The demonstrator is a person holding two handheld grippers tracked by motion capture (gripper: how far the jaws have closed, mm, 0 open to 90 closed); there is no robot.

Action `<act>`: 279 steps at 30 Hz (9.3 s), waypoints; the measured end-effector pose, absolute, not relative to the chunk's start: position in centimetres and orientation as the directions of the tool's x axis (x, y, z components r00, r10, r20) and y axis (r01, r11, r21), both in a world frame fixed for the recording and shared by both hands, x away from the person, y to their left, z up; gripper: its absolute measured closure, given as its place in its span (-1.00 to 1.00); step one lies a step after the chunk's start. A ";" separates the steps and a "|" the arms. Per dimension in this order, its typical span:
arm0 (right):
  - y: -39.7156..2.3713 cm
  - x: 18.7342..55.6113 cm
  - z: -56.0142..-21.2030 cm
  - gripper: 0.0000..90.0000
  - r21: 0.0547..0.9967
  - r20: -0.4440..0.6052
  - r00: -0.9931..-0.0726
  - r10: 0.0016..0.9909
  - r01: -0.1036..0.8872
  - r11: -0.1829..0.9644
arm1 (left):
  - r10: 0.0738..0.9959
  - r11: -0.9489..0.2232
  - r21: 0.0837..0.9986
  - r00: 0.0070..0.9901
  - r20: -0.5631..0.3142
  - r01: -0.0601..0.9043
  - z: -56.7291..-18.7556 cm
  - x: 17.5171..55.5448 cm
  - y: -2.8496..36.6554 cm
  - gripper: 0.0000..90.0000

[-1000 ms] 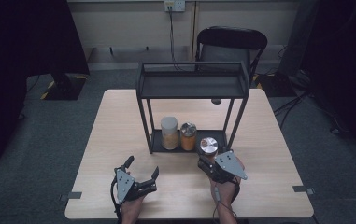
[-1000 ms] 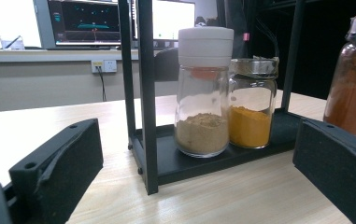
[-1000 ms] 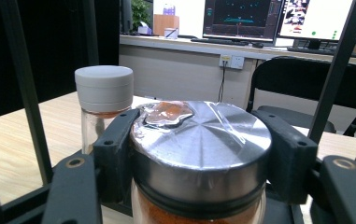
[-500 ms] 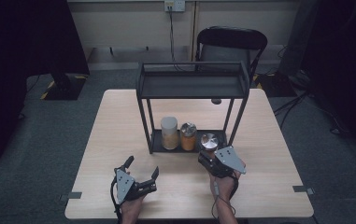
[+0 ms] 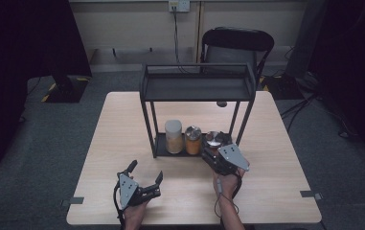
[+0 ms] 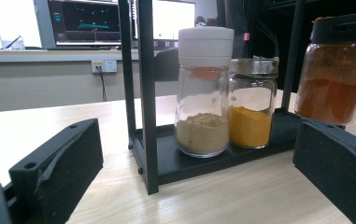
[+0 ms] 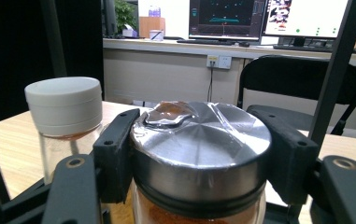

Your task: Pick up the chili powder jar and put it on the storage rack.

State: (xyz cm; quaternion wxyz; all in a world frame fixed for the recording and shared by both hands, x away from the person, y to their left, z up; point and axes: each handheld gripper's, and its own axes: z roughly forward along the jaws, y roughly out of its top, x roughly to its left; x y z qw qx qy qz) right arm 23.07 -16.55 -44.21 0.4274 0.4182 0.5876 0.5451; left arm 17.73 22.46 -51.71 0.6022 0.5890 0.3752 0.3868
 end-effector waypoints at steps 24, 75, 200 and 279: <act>-16.1 25.1 -44.9 -0.22 0.999 -0.013 -0.230 0.973 0.035 0.022 | 0.907 0.007 1.000 0.421 0.003 -0.023 -51.7 17.7 22.5 -0.98; -15.1 27.4 -46.5 -0.22 0.996 -0.018 -0.187 0.982 0.078 0.033 | 0.907 0.008 1.000 0.422 0.003 -0.024 -51.7 17.7 22.5 -0.98; -15.0 25.4 -46.7 -1.00 0.996 -0.036 -0.219 0.975 -0.082 0.018 | 0.907 0.005 1.000 0.421 0.005 -0.023 -51.7 17.7 22.5 -0.98; -19.9 17.6 -46.0 -1.00 0.996 0.011 -0.245 0.969 -0.078 -0.031 | 0.908 0.005 1.000 0.419 0.005 -0.023 -51.7 17.7 22.5 -0.98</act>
